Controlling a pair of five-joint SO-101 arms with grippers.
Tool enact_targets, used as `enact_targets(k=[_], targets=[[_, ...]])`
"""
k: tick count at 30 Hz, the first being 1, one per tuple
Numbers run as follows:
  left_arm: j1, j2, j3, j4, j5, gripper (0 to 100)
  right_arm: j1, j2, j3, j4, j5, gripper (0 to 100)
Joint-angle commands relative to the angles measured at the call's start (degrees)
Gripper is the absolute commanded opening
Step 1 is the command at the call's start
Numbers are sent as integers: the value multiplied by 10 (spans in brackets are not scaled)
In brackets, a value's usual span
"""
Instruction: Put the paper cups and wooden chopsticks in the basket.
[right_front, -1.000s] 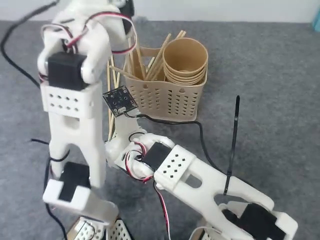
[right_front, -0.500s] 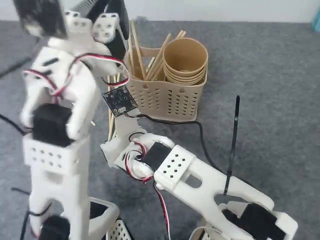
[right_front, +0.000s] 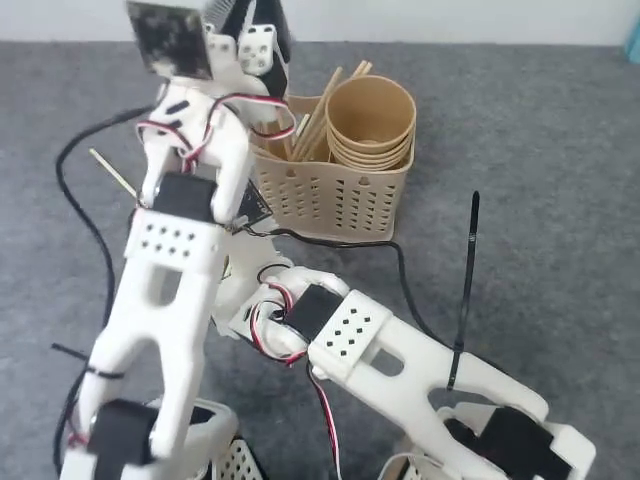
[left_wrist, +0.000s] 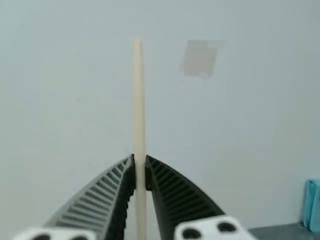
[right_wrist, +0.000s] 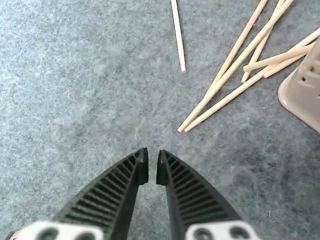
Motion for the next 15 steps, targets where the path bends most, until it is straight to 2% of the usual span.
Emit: enact_targets(k=[1,8,11,15], targets=[[-39,31,-25,-65,1,15,4,-33,-4,-8,11,48],[-73,46,-9,-76,1,36,4,-33,-4,-8,11,48],[-68,41,-5,-47,1,138,4,-33,-4,-8,11,48],[-48,-6,-3,42,4,297,10,-33,-4,-9,11,48]])
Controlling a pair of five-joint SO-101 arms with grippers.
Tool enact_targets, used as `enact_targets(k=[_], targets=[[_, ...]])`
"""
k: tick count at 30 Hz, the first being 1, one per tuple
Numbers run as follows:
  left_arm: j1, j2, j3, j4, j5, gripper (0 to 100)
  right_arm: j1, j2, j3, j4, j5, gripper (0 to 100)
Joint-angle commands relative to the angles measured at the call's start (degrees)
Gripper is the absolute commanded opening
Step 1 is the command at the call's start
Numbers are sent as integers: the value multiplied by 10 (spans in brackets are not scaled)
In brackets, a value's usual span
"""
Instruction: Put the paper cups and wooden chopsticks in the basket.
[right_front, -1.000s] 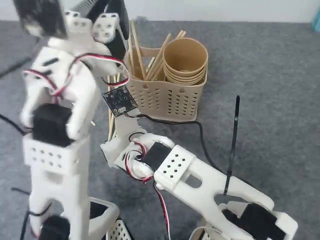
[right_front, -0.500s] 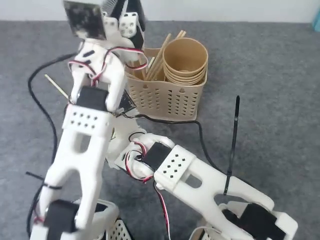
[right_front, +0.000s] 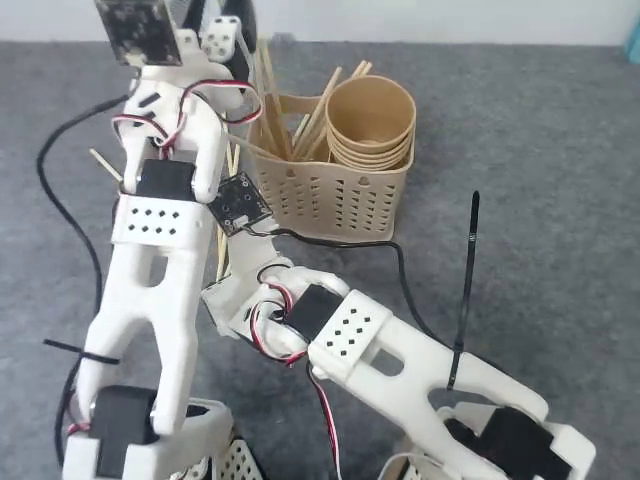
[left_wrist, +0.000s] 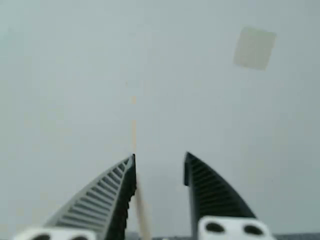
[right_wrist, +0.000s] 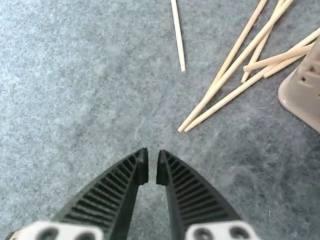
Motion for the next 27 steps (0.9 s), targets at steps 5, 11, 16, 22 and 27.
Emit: enact_targets(k=[5,11,16,22,27], targets=[[37,-123,-4,146,1,334,15,-33,-4,-19,11,46],[-34,-191,-4,193,3,334,15,-33,-4,-18,11,46],[-135,-199,-2,307,4,334,15,-33,-4,-18,11,46],[-236,-198,104,367,134,333,15,-33,-4,-18,11,46],[-258,-196,245,265,253,333,15,-32,-3,-17,11,46]])
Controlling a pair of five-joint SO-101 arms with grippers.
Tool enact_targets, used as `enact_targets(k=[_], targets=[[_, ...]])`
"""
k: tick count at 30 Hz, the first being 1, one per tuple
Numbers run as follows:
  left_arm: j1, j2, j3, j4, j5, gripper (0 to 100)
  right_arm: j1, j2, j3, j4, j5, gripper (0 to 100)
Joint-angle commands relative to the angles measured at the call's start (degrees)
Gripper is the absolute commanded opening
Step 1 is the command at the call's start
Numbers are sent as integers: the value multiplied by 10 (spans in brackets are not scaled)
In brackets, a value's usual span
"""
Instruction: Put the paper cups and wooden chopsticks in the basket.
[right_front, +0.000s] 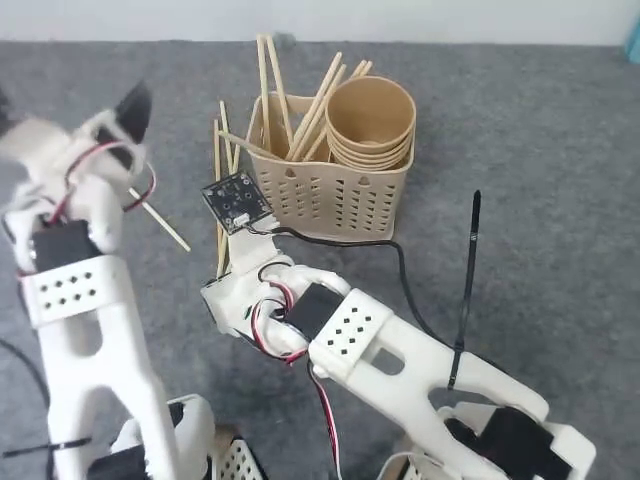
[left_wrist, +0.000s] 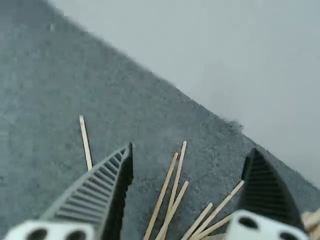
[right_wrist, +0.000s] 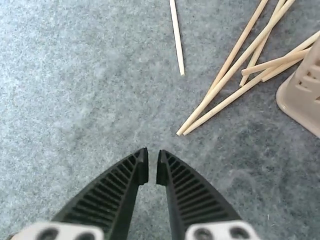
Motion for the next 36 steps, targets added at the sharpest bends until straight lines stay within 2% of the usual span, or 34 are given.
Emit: enact_targets(k=[1,4,9,11,18,31,33,36], targets=[[-11,-14,98,-92,75,333,12,-32,-1,-13,8,46],[-15,38,94,-111,76,306,12,-33,13,-32,8,47],[-14,202,5,-108,74,122,11,-33,31,-61,8,48],[-24,264,-39,-109,73,94,11,-33,31,-61,8,48],[-47,447,-172,-96,76,201,10,-37,31,-60,8,48],[-68,697,-434,44,76,196,12,-36,31,-63,8,48],[-68,721,-460,57,76,141,12,-35,31,-64,8,48],[-68,738,-488,75,75,0,12,-34,31,-65,8,48]])
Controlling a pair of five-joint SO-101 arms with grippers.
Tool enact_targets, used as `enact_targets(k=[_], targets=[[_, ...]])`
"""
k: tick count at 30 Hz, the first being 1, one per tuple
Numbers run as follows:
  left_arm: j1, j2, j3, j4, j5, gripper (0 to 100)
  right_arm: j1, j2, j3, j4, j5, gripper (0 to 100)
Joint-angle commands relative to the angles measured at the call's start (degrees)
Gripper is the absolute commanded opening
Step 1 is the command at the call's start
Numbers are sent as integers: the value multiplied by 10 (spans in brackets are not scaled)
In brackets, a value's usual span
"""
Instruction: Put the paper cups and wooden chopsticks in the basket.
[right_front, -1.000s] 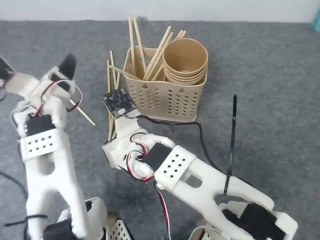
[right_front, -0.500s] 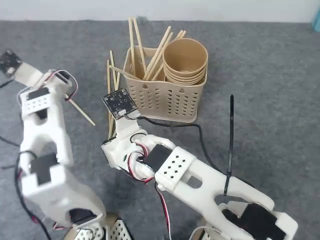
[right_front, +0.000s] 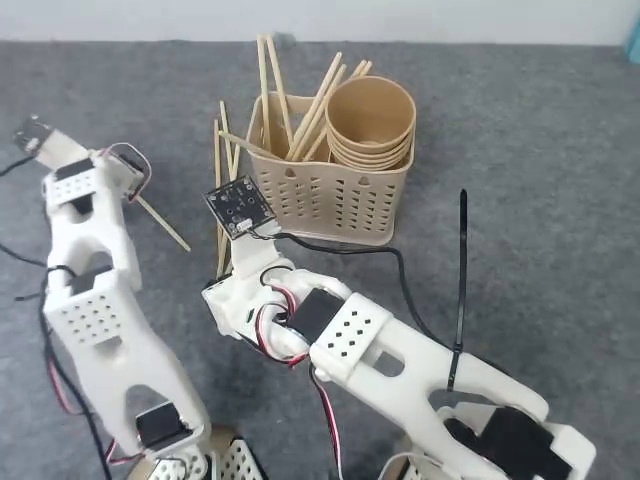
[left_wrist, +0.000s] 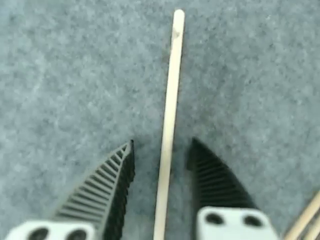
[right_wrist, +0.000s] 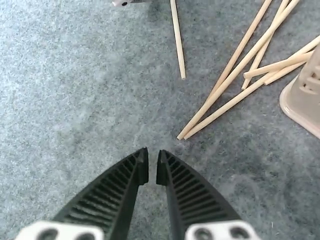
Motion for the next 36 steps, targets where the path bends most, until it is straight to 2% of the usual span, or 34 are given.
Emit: enact_targets(k=[1,11,14,19,23,31,34,36], targets=[[-4,13,-62,25,4,11,12,-34,-5,-13,8,48],[-4,15,-67,35,4,12,12,-34,-5,-13,8,48],[-4,4,-75,74,4,12,12,-34,-5,-13,8,48],[-4,-118,-79,166,4,12,12,-34,-5,-13,8,48],[1,-236,-32,188,3,12,12,-34,-5,-13,8,48],[41,-483,165,119,1,12,12,-34,-5,-13,8,48],[65,-581,218,62,0,12,12,-34,-5,-13,8,48],[84,-634,248,-6,1,12,12,-34,-5,-13,8,48]])
